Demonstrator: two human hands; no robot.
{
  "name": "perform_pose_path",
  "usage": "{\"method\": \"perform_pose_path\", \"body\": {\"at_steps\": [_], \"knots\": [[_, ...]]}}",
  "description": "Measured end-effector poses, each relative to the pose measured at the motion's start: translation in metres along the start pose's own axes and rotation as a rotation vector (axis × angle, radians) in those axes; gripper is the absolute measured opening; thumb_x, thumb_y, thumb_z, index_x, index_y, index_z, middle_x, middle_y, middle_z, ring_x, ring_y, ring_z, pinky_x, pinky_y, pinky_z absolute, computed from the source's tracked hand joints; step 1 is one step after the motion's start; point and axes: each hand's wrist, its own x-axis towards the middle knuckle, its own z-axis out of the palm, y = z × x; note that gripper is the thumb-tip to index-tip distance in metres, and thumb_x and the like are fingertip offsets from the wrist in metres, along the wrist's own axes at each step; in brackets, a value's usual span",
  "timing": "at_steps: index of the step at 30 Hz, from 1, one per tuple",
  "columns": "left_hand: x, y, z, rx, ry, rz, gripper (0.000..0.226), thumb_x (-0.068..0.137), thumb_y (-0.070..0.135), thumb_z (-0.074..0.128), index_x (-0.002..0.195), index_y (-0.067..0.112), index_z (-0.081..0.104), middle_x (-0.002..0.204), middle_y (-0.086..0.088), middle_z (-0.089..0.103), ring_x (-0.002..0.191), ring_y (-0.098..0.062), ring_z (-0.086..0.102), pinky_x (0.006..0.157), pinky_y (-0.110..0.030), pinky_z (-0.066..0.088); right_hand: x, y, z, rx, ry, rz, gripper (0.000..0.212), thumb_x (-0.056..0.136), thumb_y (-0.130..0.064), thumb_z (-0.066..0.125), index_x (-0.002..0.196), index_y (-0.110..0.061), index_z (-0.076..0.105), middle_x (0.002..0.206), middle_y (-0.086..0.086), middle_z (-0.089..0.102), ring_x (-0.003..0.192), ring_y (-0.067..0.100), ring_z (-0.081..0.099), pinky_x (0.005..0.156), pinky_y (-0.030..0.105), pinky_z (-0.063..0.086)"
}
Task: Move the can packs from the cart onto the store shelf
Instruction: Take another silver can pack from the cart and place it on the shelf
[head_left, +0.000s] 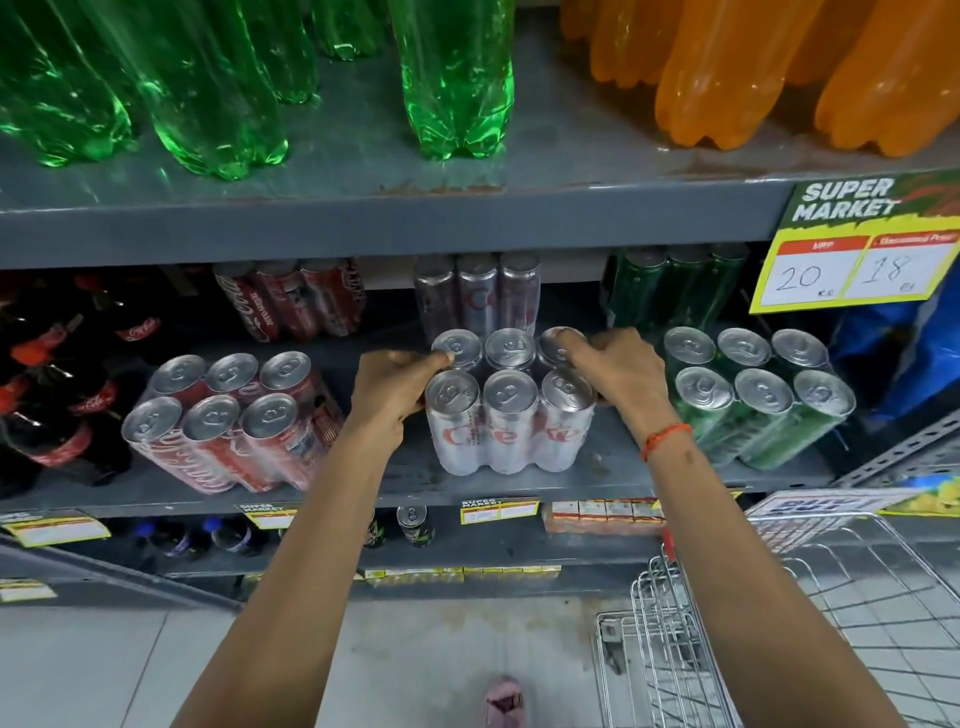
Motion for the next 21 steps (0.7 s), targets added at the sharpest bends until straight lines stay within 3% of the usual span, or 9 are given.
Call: {"method": "perform_pose_path", "body": {"at_steps": [3, 5, 7, 9, 11, 13, 15, 17, 21], "knots": [[-0.002, -0.004, 0.0, -0.015, -0.006, 0.026, 0.029, 0.081, 0.017, 0.072, 0.096, -0.008, 0.07, 0.085, -0.018, 0.063, 0.08, -0.023, 0.06, 0.076, -0.035, 0.049, -0.001, 0.005, 0.0, 0.013, -0.035, -0.03, 0.056, 0.072, -0.069, 0.051, 0.068, -0.014, 0.061, 0.092, 0.016, 0.072, 0.095, 0.037, 0.067, 0.08, 0.035, 0.049], [-0.007, -0.012, 0.003, 0.009, 0.02, 0.074, 0.018, 0.082, 0.016, 0.07, 0.09, -0.001, 0.07, 0.082, -0.013, 0.062, 0.08, -0.019, 0.057, 0.076, -0.033, 0.047, -0.001, 0.014, 0.0, 0.093, -0.036, -0.036, 0.062, 0.068, -0.072, 0.054, 0.081, -0.014, 0.072, 0.096, 0.016, 0.075, 0.098, 0.037, 0.068, 0.089, 0.044, 0.056], [-0.017, -0.024, 0.009, 0.037, 0.053, 0.125, 0.012, 0.084, 0.019, 0.065, 0.081, 0.007, 0.063, 0.082, -0.008, 0.063, 0.081, -0.017, 0.058, 0.077, -0.031, 0.045, -0.002, 0.026, 0.003, 0.182, -0.003, -0.028, 0.063, 0.069, -0.074, 0.056, 0.076, -0.013, 0.071, 0.089, 0.015, 0.076, 0.095, 0.038, 0.069, 0.089, 0.048, 0.056], [-0.03, -0.042, 0.021, 0.09, 0.056, 0.145, 0.037, 0.088, 0.031, 0.061, 0.115, 0.005, 0.06, 0.117, -0.012, 0.066, 0.109, -0.023, 0.062, 0.096, -0.038, 0.048, -0.004, 0.035, 0.007, 0.224, 0.023, 0.003, 0.057, 0.083, -0.067, 0.057, 0.066, -0.013, 0.061, 0.083, 0.014, 0.071, 0.092, 0.036, 0.066, 0.087, 0.04, 0.052], [-0.048, -0.058, 0.039, 0.082, 0.064, 0.096, 0.077, 0.093, 0.038, 0.055, 0.154, 0.007, 0.019, 0.159, -0.008, 0.029, 0.147, -0.024, 0.03, 0.119, -0.042, 0.028, -0.007, 0.038, 0.015, 0.299, 0.017, 0.035, 0.044, 0.093, -0.059, 0.053, 0.073, -0.019, 0.056, 0.092, 0.009, 0.066, 0.096, 0.03, 0.061, 0.084, 0.034, 0.042], [-0.062, -0.073, 0.057, 0.062, 0.065, 0.113, 0.084, 0.098, 0.038, 0.047, 0.155, 0.009, -0.008, 0.165, -0.003, -0.003, 0.153, -0.017, 0.002, 0.125, -0.038, 0.009, -0.009, 0.038, 0.026, 0.489, -0.085, 0.066, 0.037, 0.095, -0.057, 0.052, 0.085, -0.023, 0.062, 0.106, 0.004, 0.07, 0.103, 0.022, 0.062, 0.091, 0.032, 0.043], [-0.068, -0.086, 0.067, 0.071, 0.084, 0.14, 0.081, 0.1, 0.032, 0.043, 0.154, 0.008, -0.013, 0.164, -0.004, -0.012, 0.153, -0.016, -0.006, 0.125, -0.036, 0.003, -0.007, 0.039, 0.035, 0.672, -0.154, 0.101, 0.05, 0.086, -0.065, 0.055, 0.101, -0.02, 0.071, 0.118, 0.007, 0.074, 0.112, 0.023, 0.067, 0.105, 0.04, 0.047], [-0.064, -0.093, 0.066, 0.063, 0.136, 0.189, 0.079, 0.099, 0.031, 0.047, 0.155, 0.009, -0.004, 0.166, -0.005, 0.001, 0.153, -0.018, 0.005, 0.125, -0.038, 0.01, -0.001, 0.045, 0.042, 0.787, -0.176, 0.126, 0.074, 0.075, -0.072, 0.056, 0.114, -0.011, 0.069, 0.117, 0.012, 0.075, 0.114, 0.028, 0.068, 0.109, 0.048, 0.047], [-0.05, -0.103, 0.045, 0.081, 0.153, 0.3, 0.072, 0.091, 0.035, 0.061, 0.151, 0.016, 0.027, 0.153, 0.0, 0.041, 0.142, -0.016, 0.039, 0.117, -0.039, 0.034, -0.007, 0.05, 0.056, 0.92, -0.162, 0.109, 0.08, 0.074, -0.079, 0.056, 0.12, -0.015, 0.069, 0.122, 0.013, 0.073, 0.12, 0.029, 0.065, 0.111, 0.051, 0.044]]}}
